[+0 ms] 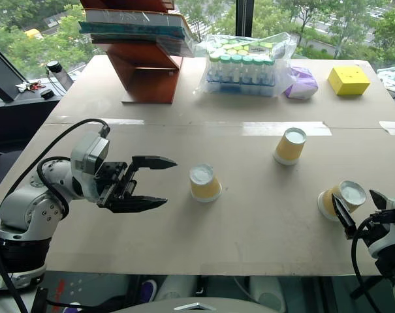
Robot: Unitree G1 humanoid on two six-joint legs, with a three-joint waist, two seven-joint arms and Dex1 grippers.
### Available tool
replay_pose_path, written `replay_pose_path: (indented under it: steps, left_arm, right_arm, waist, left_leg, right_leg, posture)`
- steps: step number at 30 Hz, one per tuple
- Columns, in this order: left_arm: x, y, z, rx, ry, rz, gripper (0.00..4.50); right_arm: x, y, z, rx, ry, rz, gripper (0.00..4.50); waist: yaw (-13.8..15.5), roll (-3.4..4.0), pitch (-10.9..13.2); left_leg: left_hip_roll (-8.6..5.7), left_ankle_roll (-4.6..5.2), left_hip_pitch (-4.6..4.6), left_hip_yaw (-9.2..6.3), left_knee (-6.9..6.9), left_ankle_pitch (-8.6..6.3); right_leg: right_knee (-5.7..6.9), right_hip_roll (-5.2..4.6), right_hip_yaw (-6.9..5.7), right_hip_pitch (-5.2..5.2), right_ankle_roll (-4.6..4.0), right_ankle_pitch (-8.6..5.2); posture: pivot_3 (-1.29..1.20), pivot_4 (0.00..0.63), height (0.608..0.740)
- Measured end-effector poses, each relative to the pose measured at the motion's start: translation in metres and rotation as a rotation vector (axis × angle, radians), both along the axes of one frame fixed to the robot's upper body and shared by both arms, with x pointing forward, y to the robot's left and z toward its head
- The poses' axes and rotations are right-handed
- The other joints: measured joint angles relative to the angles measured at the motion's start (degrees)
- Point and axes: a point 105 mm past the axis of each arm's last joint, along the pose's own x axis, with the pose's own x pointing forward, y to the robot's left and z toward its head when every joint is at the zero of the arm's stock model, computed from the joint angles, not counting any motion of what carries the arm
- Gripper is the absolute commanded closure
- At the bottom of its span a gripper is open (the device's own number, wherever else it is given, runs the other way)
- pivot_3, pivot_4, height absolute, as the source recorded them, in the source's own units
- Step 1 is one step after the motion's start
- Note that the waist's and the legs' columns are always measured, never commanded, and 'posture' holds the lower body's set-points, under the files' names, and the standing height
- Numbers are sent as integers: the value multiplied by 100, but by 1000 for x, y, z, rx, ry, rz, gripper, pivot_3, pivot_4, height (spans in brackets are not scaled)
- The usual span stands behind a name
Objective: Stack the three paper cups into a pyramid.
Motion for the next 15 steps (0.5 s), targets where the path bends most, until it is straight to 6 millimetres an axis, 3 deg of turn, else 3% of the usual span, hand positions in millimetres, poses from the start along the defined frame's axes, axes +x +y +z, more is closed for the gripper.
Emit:
replay_pose_path:
  steps: [9,12,15]
  left_arm:
    - [-2,0,-4,7,7,5,0]
    - [-1,0,-4,6,0,13,0]
    - [-2,0,-5,5,-2,17,0]
  right_arm:
    - [10,0,0,26,11,-19,73]
    - [10,-3,-6,40,29,-28,815]
    - [11,-5,-8,45,36,-24,2204]
  waist:
    - [-13,0,0]
    - [-13,0,0]
    - [-40,0,0]
  left_leg:
    - [0,0,0,1,0,0]
    - [0,0,0,0,0,0]
    - [0,0,0,1,0,0]
  right_leg:
    - [-1,3,1,0,2,0]
    - [0,4,0,0,2,1]
    - [0,4,2,0,2,0]
  posture:
    - [0,150,740]
    - [0,150,740]
    - [0,150,740]
